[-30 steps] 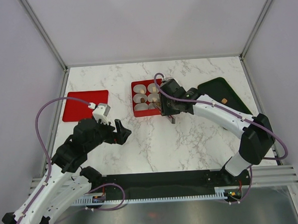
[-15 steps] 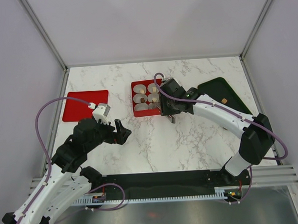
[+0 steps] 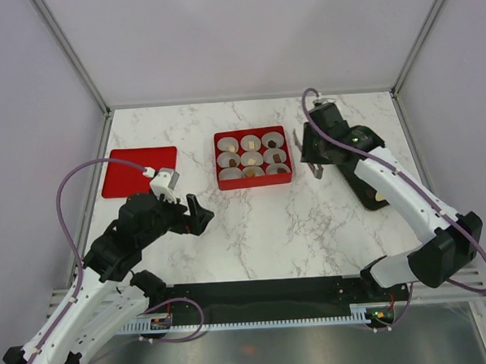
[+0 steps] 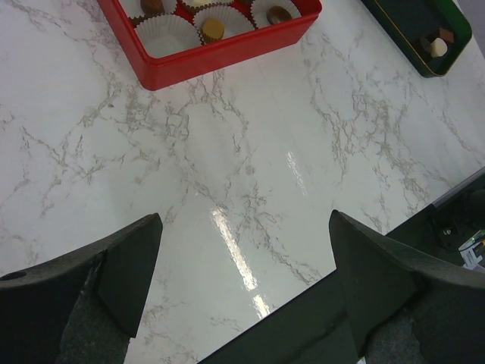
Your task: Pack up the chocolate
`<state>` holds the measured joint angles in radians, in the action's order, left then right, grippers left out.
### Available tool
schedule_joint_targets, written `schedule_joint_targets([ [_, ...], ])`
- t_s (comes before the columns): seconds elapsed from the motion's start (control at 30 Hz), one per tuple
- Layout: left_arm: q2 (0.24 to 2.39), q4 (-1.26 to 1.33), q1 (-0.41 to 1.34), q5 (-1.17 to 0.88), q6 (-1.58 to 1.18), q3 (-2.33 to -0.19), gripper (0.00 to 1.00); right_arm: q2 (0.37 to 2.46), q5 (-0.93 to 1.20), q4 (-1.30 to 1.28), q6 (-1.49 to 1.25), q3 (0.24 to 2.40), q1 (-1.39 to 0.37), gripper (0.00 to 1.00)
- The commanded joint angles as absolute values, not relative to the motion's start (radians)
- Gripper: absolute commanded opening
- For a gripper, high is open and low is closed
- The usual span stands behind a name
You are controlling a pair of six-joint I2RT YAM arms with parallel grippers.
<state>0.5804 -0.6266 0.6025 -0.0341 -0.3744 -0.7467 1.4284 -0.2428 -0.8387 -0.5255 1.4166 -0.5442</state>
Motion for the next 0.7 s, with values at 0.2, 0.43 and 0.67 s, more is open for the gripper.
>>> schedule_joint_targets([
  [0.2,0.569,-0.607,0.604,-0.035,-0.379,-0.75,0.99,1.261,-0.394,-0.956,-0.492,1.27,-0.158,0.48],
  [0.43,0.571,-0.609,0.604,-0.054,-0.376,-0.753,0.99,1.198,-0.339,-0.995,-0.514,1.132,-0.083,0.47],
  [0.67,0.569,-0.606,0.604,-0.075,-0.371,-0.755,1.0,1.154,-0.328,-1.061,-0.515,1.08,-0.077,0.48],
])
